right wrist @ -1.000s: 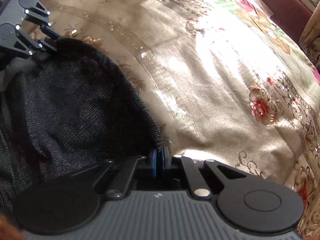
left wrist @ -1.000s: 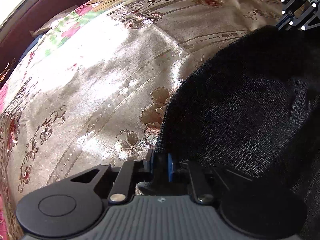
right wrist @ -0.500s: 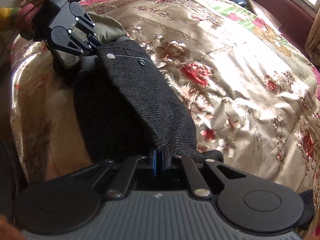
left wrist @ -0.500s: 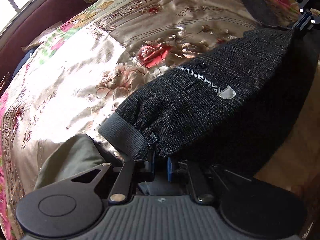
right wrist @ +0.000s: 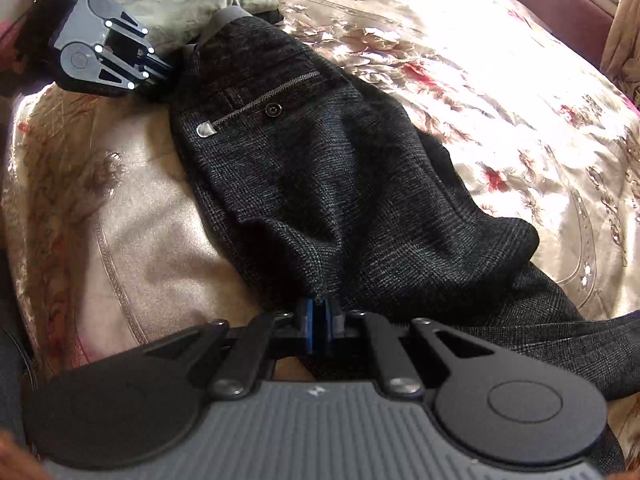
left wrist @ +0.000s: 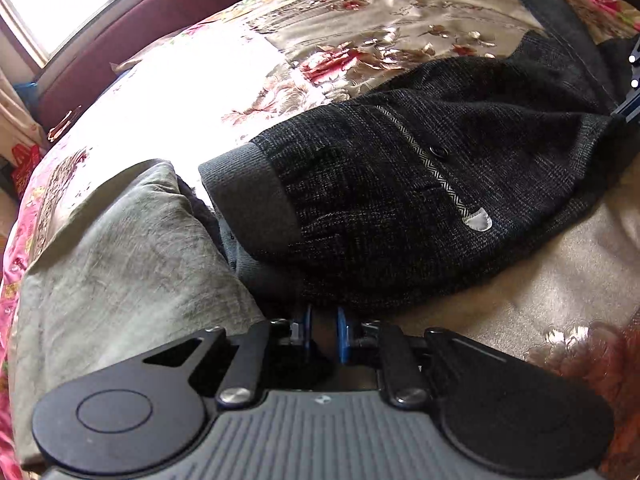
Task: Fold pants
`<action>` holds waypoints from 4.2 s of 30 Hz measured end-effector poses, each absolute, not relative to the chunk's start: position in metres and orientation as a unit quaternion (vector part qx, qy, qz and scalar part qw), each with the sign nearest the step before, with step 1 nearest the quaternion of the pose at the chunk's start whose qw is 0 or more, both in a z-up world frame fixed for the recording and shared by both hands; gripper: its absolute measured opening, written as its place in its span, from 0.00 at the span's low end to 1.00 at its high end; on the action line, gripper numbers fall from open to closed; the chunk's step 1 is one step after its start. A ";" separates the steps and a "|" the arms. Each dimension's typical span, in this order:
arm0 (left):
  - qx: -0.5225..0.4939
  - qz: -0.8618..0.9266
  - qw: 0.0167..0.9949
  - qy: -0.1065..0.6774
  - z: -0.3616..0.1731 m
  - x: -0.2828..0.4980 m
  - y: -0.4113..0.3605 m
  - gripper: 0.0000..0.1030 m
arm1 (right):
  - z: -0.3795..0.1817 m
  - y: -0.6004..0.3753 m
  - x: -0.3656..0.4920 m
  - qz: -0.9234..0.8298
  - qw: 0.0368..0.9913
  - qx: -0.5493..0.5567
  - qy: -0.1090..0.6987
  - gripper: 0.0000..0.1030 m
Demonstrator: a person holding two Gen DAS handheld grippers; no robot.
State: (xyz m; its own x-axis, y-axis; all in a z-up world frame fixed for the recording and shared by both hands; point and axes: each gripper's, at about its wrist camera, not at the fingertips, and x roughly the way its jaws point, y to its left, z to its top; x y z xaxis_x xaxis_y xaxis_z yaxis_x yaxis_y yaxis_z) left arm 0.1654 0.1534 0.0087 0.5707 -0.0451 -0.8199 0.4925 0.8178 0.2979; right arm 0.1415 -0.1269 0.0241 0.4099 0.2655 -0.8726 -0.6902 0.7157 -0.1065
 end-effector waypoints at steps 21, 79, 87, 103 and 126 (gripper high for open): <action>0.173 -0.087 0.898 0.395 -0.003 0.146 0.218 0.61 | 0.012 0.084 0.163 0.342 0.858 -0.268 0.276 0.35; 0.140 -0.392 0.835 0.360 -0.018 0.173 -0.126 0.62 | -0.027 -0.377 0.358 -0.239 0.859 0.030 0.452 0.40; 0.171 -0.381 0.841 0.344 -0.024 0.167 -0.138 0.58 | 0.001 -0.427 0.325 -0.211 0.872 0.123 0.424 0.02; 0.285 -0.398 0.820 0.298 -0.012 0.105 -0.178 0.40 | 0.066 -0.504 0.041 -0.197 0.886 0.298 0.297 0.02; 0.362 -0.386 0.804 0.272 -0.024 0.097 -0.213 0.40 | 0.024 -0.524 0.013 -0.275 0.890 0.264 0.252 0.14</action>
State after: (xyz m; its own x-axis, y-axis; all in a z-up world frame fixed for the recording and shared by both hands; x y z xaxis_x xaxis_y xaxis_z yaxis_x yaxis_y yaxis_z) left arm 0.0974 -0.2127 -0.0243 0.5551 -0.4233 -0.7160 0.8168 0.4400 0.3730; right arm 0.0134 -0.5235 0.0241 0.7225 -0.3557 -0.5929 0.6217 0.7095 0.3319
